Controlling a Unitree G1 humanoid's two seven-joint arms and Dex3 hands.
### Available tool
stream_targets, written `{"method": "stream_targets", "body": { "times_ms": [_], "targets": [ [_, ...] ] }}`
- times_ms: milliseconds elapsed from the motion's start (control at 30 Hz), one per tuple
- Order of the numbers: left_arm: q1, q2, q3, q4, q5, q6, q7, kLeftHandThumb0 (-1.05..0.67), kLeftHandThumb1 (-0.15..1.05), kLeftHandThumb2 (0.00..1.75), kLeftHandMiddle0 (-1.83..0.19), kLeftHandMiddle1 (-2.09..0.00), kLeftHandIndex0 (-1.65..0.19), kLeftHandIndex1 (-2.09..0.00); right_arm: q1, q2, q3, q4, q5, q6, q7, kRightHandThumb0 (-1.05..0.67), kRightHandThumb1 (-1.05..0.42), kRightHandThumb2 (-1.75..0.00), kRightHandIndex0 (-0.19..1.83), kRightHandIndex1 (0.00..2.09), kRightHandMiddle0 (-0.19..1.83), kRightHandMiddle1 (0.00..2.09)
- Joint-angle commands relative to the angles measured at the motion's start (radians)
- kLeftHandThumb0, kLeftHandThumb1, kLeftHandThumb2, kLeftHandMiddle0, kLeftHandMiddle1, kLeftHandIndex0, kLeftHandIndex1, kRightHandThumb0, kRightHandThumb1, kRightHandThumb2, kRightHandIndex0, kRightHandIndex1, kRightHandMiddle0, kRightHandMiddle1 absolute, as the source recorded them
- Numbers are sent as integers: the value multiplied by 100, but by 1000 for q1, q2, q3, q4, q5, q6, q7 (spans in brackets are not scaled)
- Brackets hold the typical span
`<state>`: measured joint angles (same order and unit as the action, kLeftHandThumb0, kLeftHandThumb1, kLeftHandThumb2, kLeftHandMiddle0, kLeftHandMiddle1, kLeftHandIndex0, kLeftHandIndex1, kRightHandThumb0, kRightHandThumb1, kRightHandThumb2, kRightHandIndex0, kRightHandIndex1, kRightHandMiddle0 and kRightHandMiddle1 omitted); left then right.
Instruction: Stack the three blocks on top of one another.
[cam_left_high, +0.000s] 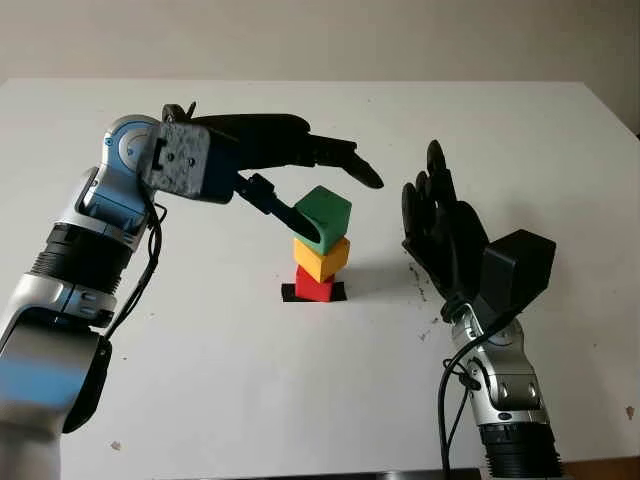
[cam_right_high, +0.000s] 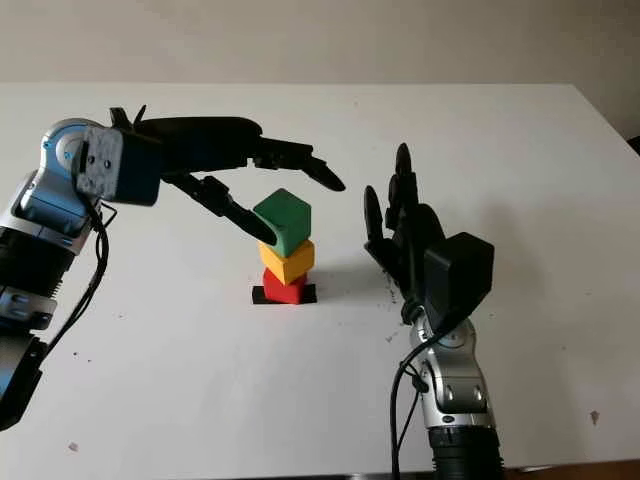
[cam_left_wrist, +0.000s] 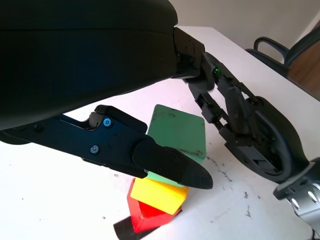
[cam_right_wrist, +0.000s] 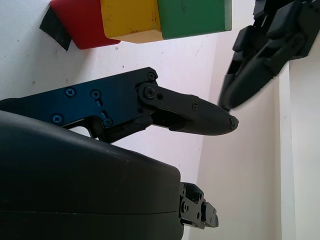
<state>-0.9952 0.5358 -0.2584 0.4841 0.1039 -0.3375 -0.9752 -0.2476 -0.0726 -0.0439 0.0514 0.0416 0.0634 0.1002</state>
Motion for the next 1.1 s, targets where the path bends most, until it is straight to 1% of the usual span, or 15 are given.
{"method": "stream_targets", "body": {
  "times_ms": [0,67,167,267,300,333,367,400,467,567,633,700,767,900,1067],
  "targets": [
    [11,20,30,-29,-28,14,-17,-69,92,4,13,-2,8,-13,3,-5,0,-17,5,3,2,-59,-105,-64,-19,0,-19,0],
    [13,24,59,-25,-72,39,-32,-75,90,4,18,0,17,-4,3,-5,0,-14,6,-1,4,-59,-105,-63,-19,0,-19,0],
    [14,49,103,-21,-114,65,-37,-85,92,6,19,0,19,0,3,-7,2,-6,0,-10,4,-59,-105,-64,-19,0,-19,0],
    [23,75,154,-28,-161,146,-37,-88,95,7,19,0,19,0,4,-8,3,-5,-4,-12,6,-60,-105,-64,-19,0,-19,0],
    [44,80,185,-42,-181,171,-11,-91,98,8,19,0,19,0,4,-8,2,-5,-3,-13,7,-60,-105,-64,-19,0,-19,0],
    [73,81,219,-58,-186,171,37,-95,101,17,19,0,19,0,4,-8,1,-4,0,-12,8,-60,-105,-64,-19,0,-19,0],
    [106,72,255,-75,-197,176,93,-96,103,36,18,-2,19,0,3,-7,-1,-2,3,-13,9,-60,-105,-64,-19,0,-19,0],
    [137,56,292,-95,-222,199,143,-95,104,46,16,-3,19,-1,2,-6,-3,2,7,-15,11,-60,-105,-64,-19,0,-19,0],
    [195,10,364,-106,-293,210,216,-89,105,56,17,-4,19,-1,0,0,-7,4,16,-10,11,-59,-105,-64,-19,0,-19,0],
    [267,-103,473,-99,-417,202,347,-81,105,60,16,-5,17,-2,-1,5,-8,1,16,3,0,-61,-105,-63,-19,0,-19,0],
    [321,-156,511,-110,-462,207,408,-79,105,62,15,-6,17,-3,-1,5,-6,-4,10,12,-9,-62,-105,-62,-19,0,-19,0],
    [368,-180,522,-132,-479,225,442,-80,105,68,16,-5,19,-1,-3,0,-7,-3,14,12,-6,-62,-105,-61,-19,0,-19,0],
    [405,-192,525,-139,-479,213,453,-77,105,72,18,-2,19,0,-5,-4,-12,2,22,13,2,-62,-105,-61,-19,0,-19,0],
    [530,-208,508,-152,-410,161,513,-76,105,71,19,-2,19,0,-15,-10,-14,20,17,10,0,-63,-105,-64,-19,0,-19,0],
    [602,-228,496,-149,-355,101,568,-77,105,73,19,-3,19,0,-23,8,-26,48,33,-6,-11,-66,-105,-66,-19,0,-19,0]
  ]
}}
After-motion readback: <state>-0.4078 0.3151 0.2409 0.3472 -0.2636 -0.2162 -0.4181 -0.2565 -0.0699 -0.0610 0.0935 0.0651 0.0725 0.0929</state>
